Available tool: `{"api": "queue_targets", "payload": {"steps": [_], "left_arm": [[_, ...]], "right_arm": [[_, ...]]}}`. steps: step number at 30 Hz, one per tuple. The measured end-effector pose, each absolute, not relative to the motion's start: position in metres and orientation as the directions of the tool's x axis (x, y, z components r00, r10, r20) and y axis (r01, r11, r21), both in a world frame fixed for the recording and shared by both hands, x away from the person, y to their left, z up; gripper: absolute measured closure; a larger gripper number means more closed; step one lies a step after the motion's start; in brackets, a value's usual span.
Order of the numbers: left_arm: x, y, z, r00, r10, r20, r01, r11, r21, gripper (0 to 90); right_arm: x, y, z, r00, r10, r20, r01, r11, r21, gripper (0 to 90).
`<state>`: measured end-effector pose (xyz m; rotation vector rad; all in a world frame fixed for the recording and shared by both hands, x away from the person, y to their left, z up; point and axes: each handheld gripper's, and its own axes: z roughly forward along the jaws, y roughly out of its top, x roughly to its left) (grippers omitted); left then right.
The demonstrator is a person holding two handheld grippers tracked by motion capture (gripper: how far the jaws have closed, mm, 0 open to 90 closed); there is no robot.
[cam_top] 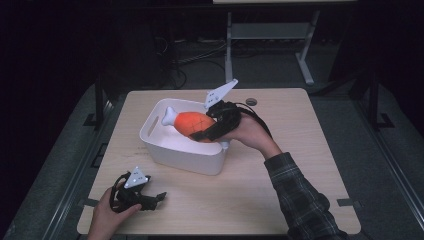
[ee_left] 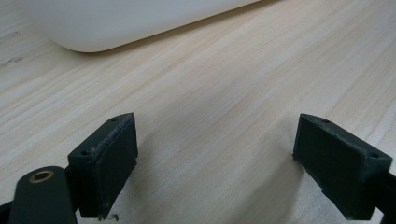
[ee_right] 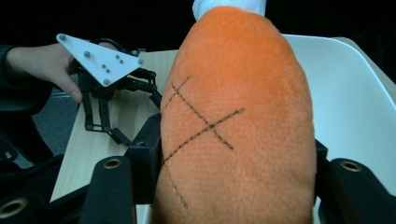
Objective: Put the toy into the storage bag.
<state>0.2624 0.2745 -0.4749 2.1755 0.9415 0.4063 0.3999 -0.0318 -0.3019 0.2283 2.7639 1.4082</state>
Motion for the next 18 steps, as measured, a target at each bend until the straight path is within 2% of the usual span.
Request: {"api": "queue_targets", "payload": {"steps": [18], "left_arm": [[0.262, 0.275, -0.475, 0.684, 0.730, 0.006, 0.502, -0.476, 0.722, 13.0]], "right_arm": [[0.415, 0.009, -0.317, -0.989, 0.135, 0.054, 0.127, 0.632, 0.764, 41.0]]}}
